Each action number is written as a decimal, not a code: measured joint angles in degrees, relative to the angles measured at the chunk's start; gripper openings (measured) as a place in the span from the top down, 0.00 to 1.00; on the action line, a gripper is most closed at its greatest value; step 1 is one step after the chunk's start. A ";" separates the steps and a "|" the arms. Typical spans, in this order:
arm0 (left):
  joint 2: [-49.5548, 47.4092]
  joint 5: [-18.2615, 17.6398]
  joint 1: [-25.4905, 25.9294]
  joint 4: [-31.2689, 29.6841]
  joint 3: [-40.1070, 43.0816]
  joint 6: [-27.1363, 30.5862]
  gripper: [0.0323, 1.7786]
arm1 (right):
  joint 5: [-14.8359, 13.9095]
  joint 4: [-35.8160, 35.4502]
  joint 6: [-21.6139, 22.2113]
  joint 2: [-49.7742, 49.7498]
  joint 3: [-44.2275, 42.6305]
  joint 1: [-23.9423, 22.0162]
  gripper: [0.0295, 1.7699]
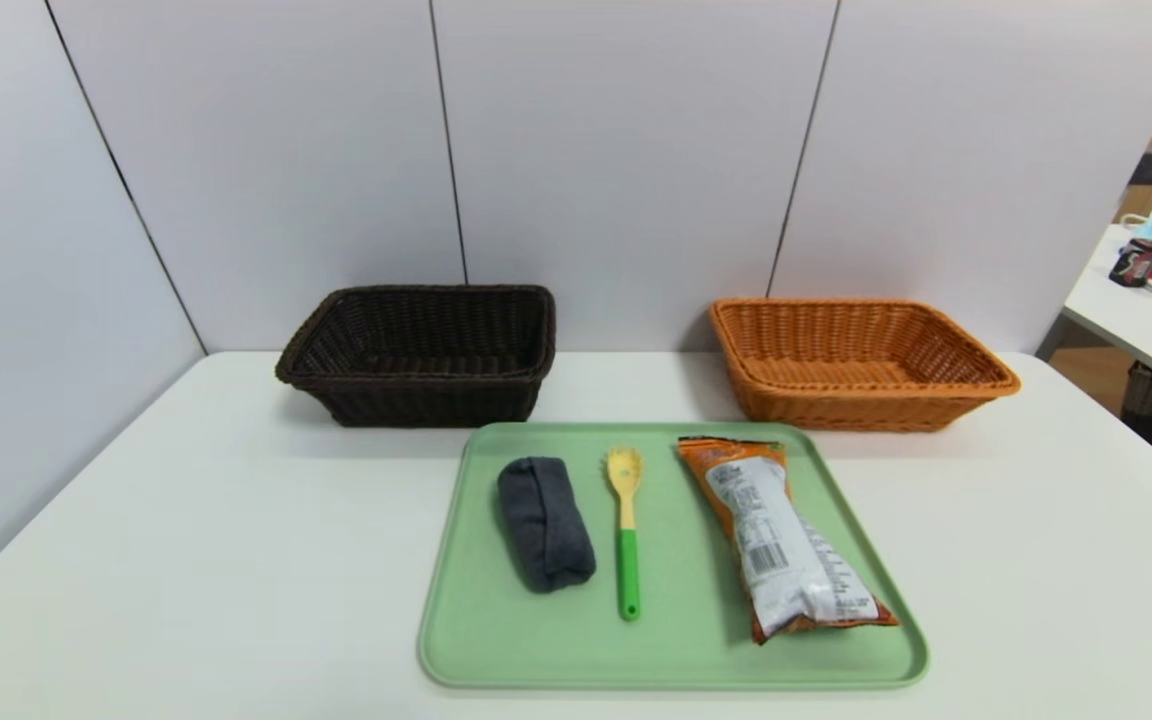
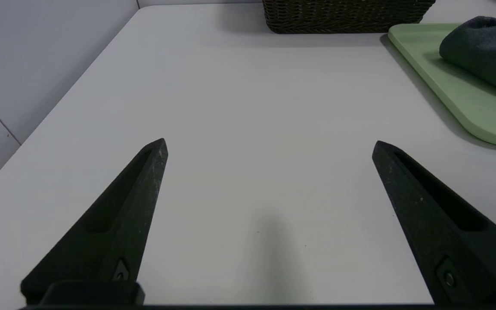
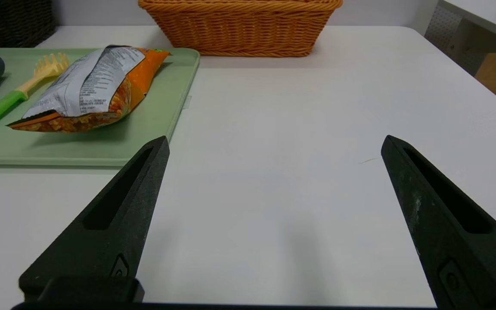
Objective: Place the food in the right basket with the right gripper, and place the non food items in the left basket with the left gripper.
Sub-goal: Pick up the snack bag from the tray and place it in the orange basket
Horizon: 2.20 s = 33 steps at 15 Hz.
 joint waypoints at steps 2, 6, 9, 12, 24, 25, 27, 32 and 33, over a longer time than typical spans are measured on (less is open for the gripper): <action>0.00 -0.02 0.00 0.00 0.00 -0.05 0.05 | 0.02 0.00 0.07 0.00 0.00 0.00 0.04; 0.00 0.05 0.00 0.00 0.00 -0.13 0.05 | 0.09 0.05 -0.15 0.00 0.00 0.00 0.04; 0.00 0.00 0.00 0.00 0.00 0.20 0.05 | 0.11 0.05 -0.06 0.00 -0.02 0.00 0.04; 0.00 0.02 0.00 0.00 0.00 0.38 0.05 | 0.07 0.02 0.07 0.00 -0.02 0.00 0.04; 0.02 -0.85 0.00 5.53 -6.10 0.74 0.05 | 1.76 3.38 -1.46 0.00 -3.64 0.00 0.04; 0.18 -0.93 0.00 6.91 -7.18 0.82 0.05 | 2.50 6.24 -1.39 0.00 -5.83 0.00 0.04; 0.93 -1.01 0.00 8.46 -8.91 1.54 0.05 | 5.58 13.65 -1.28 0.05 -10.23 0.00 0.04; 7.33 -1.37 -0.13 8.68 -12.30 2.33 0.05 | 7.79 17.52 -1.27 3.32 -15.75 0.00 0.04; 9.45 -1.38 -0.41 8.68 -13.24 2.39 0.05 | 7.79 17.87 -1.24 4.68 -16.85 0.02 0.04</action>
